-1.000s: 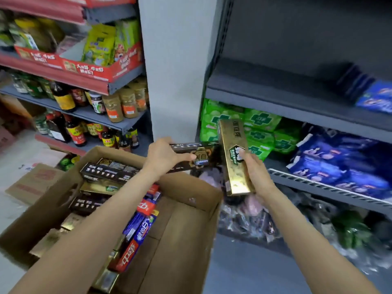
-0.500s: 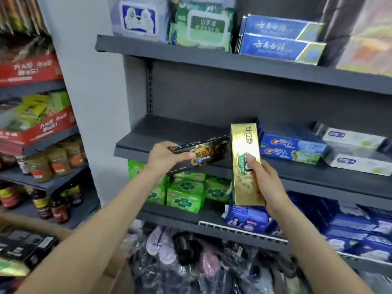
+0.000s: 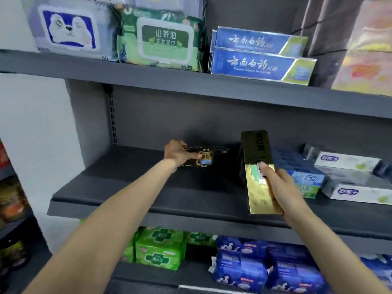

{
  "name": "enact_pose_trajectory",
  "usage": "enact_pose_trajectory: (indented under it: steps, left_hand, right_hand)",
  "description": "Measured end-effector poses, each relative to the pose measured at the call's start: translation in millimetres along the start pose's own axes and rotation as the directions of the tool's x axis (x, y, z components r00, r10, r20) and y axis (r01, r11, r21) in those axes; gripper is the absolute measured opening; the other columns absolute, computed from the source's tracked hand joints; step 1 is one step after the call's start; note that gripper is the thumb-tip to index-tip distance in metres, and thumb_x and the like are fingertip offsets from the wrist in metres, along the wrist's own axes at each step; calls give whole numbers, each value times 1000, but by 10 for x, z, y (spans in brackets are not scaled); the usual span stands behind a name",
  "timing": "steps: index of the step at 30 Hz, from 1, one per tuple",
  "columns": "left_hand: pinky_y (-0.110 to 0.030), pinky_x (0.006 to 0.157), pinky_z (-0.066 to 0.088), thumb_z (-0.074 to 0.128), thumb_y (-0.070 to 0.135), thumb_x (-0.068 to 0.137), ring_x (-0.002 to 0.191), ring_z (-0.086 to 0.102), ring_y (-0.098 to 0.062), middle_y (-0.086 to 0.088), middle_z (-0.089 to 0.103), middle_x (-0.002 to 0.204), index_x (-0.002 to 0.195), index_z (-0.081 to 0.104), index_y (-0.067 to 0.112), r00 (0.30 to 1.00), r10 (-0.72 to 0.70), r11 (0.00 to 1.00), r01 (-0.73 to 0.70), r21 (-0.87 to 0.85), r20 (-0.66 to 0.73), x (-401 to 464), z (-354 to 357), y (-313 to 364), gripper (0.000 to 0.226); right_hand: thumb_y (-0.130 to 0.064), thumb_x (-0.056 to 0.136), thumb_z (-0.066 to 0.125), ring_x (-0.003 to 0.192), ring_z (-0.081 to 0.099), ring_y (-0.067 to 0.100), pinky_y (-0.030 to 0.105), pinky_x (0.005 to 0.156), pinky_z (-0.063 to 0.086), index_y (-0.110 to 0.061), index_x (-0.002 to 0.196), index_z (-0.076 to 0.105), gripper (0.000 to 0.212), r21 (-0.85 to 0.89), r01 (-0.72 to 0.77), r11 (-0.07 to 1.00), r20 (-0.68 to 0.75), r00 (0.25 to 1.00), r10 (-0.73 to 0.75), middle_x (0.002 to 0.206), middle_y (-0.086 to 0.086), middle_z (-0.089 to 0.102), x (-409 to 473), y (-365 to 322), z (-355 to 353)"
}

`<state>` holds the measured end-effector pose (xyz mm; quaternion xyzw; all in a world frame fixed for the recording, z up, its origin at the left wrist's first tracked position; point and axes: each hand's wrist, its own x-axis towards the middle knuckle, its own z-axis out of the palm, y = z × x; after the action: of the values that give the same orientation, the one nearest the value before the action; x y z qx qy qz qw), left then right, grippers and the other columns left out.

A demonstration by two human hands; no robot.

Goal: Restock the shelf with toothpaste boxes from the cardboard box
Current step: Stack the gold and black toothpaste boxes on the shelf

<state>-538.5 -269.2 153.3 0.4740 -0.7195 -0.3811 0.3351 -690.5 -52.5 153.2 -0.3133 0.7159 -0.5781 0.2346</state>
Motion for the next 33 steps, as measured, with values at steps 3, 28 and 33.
enact_pose_trajectory:
  steps: [3, 28, 33]
  left_hand:
    - [-23, 96, 42, 86, 32, 62, 114, 55, -19, -4, 62, 117, 116, 60, 8, 999, 15, 999, -17, 45, 44, 331, 132, -22, 65]
    - [-35, 94, 43, 56, 41, 91, 122, 50, -32, -16, 50, 133, 133, 43, 1, 974, -213, 974, 218, 65, -79, 894, 289, -22, 59]
    - [-33, 91, 46, 34, 44, 98, 110, 57, -30, -14, 59, 125, 129, 52, 4, 963, -270, 938, 265, -222, 6, 887, 163, -169, 53]
  right_hand:
    - [-59, 80, 58, 95, 63, 25, 40, 87, 49, -20, 114, 55, 51, 8, 58, 998, -9, 998, -58, 104, 3, 67, 239, -36, 27]
    - [-35, 88, 60, 98, 64, 17, 34, 89, 47, -24, 122, 56, 35, -255, 447, 857, 271, 884, -381, 110, 0, 68, 991, -627, 364]
    - [-35, 90, 59, 128, 45, 24, 40, 108, 35, -30, 144, 35, 59, -601, 563, 568, 376, 826, -420, 138, 5, 48, 1383, -763, 618]
